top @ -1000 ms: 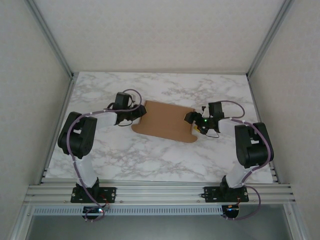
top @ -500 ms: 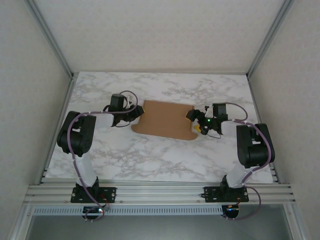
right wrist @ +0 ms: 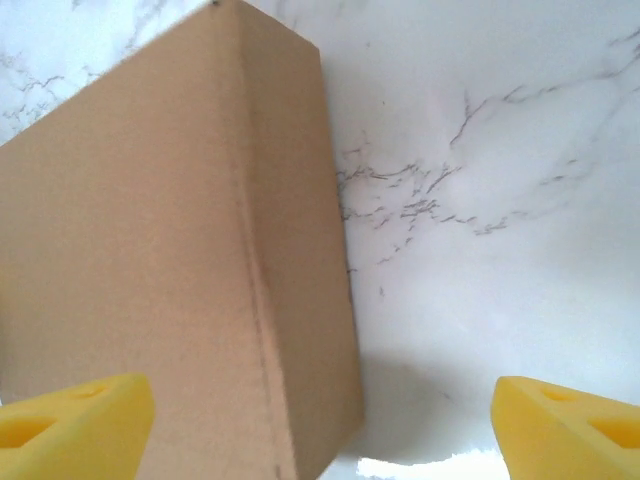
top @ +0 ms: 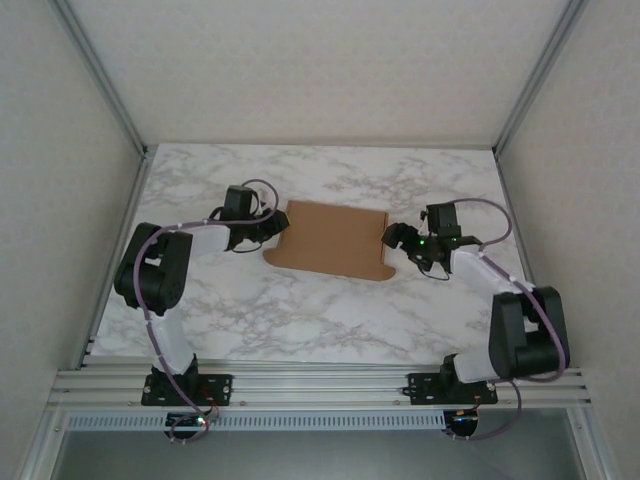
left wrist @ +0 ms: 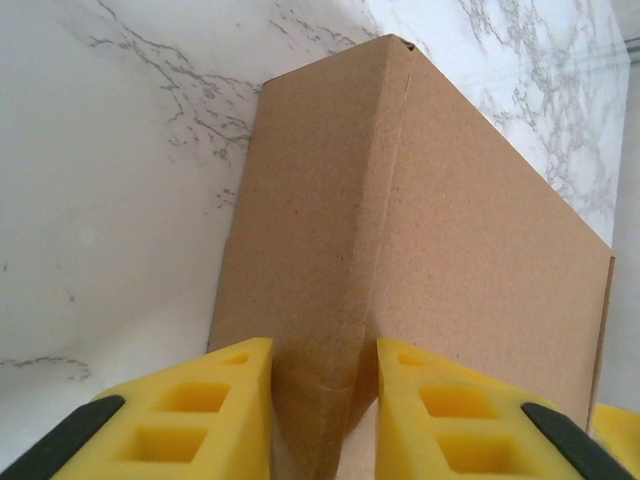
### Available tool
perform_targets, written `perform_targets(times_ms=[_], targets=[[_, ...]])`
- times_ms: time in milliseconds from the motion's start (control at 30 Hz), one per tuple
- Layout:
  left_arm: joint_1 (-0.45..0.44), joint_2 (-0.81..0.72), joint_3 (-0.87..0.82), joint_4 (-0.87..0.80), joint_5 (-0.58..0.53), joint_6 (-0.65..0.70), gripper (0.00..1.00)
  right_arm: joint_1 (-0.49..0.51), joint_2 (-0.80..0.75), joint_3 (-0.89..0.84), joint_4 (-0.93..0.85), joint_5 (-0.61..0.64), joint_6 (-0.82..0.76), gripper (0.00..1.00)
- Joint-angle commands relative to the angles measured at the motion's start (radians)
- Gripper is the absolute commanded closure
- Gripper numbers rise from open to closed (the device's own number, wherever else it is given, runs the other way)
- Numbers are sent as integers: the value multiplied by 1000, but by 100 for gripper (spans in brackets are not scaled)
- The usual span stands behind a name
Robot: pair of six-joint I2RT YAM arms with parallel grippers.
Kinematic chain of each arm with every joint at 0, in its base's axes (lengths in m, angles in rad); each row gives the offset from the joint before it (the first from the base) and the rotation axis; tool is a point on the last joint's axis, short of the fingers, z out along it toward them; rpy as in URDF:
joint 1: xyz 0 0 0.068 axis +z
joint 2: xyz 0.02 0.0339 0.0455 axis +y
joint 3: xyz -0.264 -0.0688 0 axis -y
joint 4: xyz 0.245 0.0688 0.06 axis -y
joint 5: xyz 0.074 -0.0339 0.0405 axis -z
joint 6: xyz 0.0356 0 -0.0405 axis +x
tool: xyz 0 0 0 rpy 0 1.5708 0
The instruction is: Fold the paper box
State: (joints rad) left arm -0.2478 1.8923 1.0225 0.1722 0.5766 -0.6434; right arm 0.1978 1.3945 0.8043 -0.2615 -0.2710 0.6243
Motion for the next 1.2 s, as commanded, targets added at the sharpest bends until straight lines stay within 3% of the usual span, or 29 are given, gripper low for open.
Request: perform_targets(times_ms=[0,167,433,633,767,833,967,1167], targets=[[-23,27,2,-188,-143,10,72,30,-60,30,-197,85,-14,16],[-57,25,55,-238,-183,25,71,41,-82,-45,-166,-142,76,22],[-60,21,50,-241,-180,36,71,46,-15,-89,-74,-272,96,22],[-61,28,49,-244,-173,46,71,45,43,-34,-86,-249,65,24],[-61,14,55,-261,-197,59,71,45,-47,-34,-191,-28,65,24],[-61,19,69,-277,-202,70,71,46,-111,-57,-190,7,97,24],[-62,32,97,-296,-204,83,71,49,-107,-28,-217,-7,69,24],[-61,48,118,-306,-192,86,72,53,15,24,-212,-132,44,24]])
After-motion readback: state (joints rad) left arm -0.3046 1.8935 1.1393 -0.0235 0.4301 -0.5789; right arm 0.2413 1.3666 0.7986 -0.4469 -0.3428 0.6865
